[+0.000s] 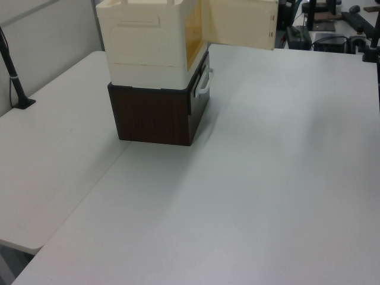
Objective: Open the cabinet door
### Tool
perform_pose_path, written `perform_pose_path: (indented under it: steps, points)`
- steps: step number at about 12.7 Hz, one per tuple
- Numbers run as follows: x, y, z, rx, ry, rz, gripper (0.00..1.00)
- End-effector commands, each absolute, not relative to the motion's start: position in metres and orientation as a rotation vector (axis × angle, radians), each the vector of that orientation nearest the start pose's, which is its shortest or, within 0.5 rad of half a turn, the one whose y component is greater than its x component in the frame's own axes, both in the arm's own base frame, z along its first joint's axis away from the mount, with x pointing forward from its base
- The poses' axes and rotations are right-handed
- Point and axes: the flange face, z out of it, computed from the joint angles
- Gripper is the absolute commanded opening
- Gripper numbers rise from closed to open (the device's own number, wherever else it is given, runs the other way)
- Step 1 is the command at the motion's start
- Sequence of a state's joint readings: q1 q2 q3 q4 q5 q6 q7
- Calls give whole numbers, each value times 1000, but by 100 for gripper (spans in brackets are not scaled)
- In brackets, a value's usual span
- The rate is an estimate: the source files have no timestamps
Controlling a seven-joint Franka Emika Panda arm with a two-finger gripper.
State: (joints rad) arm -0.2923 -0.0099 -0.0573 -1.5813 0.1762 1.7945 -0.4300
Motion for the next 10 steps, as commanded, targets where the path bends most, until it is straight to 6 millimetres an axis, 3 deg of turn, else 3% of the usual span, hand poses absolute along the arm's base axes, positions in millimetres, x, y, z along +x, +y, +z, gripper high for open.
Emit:
perform_pose_path:
  steps: [1, 3, 5, 8, 10]
  points:
    - [515, -190, 678, -3053, -86, -354, 100]
    - [517, -168, 689, -3035, -34, -370, 100]
    - [524, -121, 688, -3021, 51, -289, 100]
    - [529, -57, 679, -3050, -48, -165, 100]
    - [535, -28, 674, -3053, -104, -158, 100]
